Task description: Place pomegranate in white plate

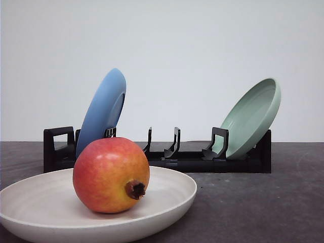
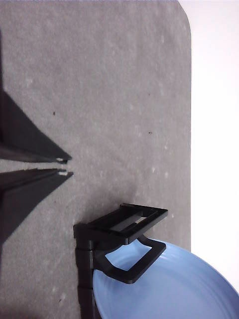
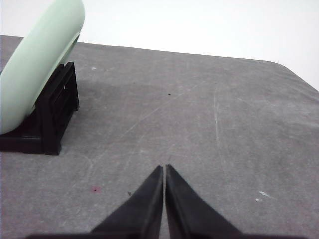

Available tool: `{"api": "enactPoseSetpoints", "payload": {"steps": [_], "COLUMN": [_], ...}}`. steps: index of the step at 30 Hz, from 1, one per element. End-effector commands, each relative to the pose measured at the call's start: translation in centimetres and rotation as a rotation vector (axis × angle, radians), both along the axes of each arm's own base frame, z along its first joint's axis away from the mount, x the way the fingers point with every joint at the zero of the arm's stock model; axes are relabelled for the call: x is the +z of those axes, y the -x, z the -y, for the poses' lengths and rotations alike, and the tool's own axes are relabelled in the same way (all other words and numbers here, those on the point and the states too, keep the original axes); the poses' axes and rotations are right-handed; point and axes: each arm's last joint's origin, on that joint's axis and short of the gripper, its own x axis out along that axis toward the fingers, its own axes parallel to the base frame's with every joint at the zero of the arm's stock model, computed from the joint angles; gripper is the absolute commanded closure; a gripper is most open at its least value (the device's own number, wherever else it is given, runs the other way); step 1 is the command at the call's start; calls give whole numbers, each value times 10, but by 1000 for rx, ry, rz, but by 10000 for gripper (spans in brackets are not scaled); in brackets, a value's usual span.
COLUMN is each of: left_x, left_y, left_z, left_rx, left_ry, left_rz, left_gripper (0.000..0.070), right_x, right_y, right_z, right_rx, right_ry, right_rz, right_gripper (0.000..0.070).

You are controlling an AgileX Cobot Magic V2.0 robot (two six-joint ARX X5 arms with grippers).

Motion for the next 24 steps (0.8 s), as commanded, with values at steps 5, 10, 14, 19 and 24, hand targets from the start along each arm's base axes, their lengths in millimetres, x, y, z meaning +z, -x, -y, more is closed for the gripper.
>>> {"api": "enactPoseSetpoints", "payload": {"steps": [5,10,14,19,24], "left_x": [-4,-4,-4,-4,-4], "left_y": [-1,-1,-1,-1,-1], "left_z": [0,0,0,0,0], "left_rx": [5,6,6,6,6], "left_ry": [7,7,7,7,7], "left_rz": [-10,-10,-10,-10,-10], "left_gripper": [700,700,700,700,700], "right_x": [-1,-1,-1,-1,-1], "right_y": [0,0,0,0,0], "right_z": [0,0,0,0,0], "right_rx": [-3,-3,-4,-4,-3], "right_ry": [-11,-11,-11,-11,-11], "right_rz": [4,4,4,4,4], "right_gripper": [700,700,700,700,700]}}
